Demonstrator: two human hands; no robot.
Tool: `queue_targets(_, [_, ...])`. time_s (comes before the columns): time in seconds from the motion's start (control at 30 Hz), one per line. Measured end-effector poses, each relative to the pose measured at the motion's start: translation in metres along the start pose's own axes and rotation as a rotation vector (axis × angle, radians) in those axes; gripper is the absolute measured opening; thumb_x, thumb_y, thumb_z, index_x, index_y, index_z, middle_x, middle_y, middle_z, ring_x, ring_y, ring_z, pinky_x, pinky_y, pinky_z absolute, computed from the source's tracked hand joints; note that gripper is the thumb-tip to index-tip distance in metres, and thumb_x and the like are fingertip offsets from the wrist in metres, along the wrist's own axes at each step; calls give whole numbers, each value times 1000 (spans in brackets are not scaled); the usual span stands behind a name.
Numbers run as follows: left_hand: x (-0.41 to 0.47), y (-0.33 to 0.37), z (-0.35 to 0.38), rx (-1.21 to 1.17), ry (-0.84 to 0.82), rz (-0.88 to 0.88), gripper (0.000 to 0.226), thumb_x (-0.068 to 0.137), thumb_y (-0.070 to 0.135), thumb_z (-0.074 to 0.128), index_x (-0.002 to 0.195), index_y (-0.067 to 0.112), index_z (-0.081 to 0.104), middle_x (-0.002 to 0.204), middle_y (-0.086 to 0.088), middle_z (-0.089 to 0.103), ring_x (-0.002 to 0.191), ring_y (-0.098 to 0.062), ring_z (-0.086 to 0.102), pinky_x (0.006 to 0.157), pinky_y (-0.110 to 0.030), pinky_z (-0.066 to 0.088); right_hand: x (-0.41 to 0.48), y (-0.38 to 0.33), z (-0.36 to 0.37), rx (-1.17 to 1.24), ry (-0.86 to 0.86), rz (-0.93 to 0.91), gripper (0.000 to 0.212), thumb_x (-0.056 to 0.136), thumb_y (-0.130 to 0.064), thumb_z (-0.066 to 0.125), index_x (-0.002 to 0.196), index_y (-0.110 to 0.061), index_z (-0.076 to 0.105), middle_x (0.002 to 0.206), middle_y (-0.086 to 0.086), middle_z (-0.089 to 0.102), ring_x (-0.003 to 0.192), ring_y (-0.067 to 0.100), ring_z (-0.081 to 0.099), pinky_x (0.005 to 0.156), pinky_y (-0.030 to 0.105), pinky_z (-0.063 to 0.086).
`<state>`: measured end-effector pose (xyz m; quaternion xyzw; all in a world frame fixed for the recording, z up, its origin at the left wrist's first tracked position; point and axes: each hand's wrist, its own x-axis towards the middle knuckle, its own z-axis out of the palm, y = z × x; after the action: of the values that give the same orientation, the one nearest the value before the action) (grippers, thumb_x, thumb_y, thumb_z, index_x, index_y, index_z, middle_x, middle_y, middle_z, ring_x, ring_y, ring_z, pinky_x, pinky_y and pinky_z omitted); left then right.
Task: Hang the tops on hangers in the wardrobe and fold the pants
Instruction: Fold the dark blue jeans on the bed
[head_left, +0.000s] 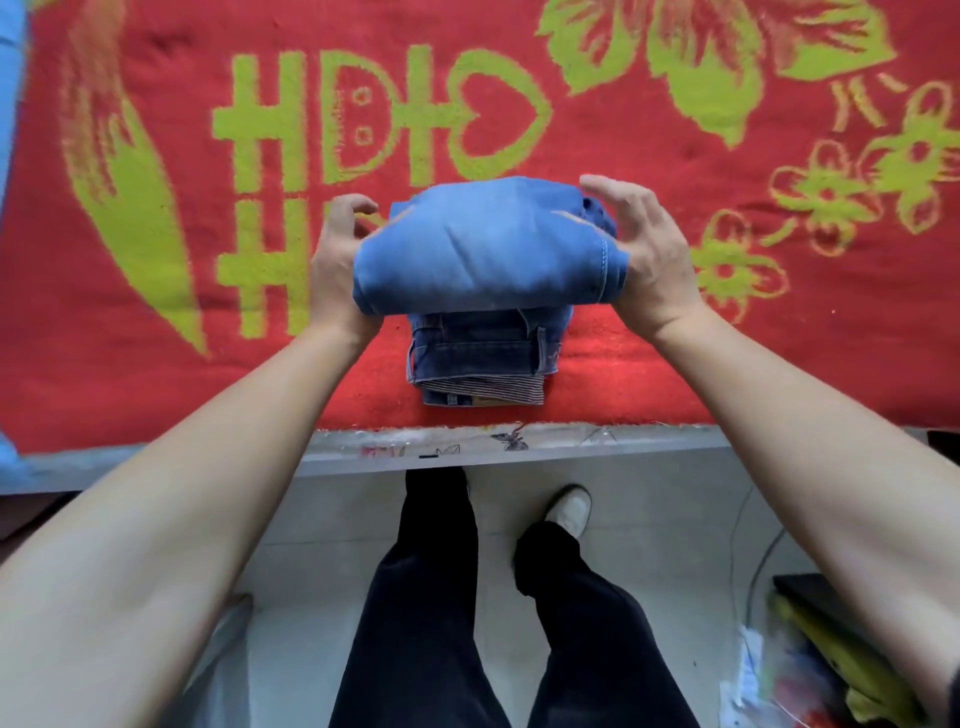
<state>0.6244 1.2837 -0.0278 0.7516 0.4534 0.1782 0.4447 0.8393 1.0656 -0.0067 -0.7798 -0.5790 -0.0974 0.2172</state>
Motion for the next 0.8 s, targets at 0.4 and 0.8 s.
queue_targets(0.4, [-37,-16,21,554,-112,14,40,99,21,45,138,21,55,147,-14,42,134,-34,40,107,-46,37,-46,-40,15,229,-382,442,42,91,-6,56,132,-10,64,150,21,44,136,40,44,108,48,42])
queue_targets(0.8, [-52,-59,100,837,-389,152,60,101,55,12,152,38,-14,162,-12,-19,150,-27,-17,114,-67,8,-69,-67,105,-14,-668,692,74,98,-63,28,156,-36,-10,164,15,-18,151,42,-10,118,65,11])
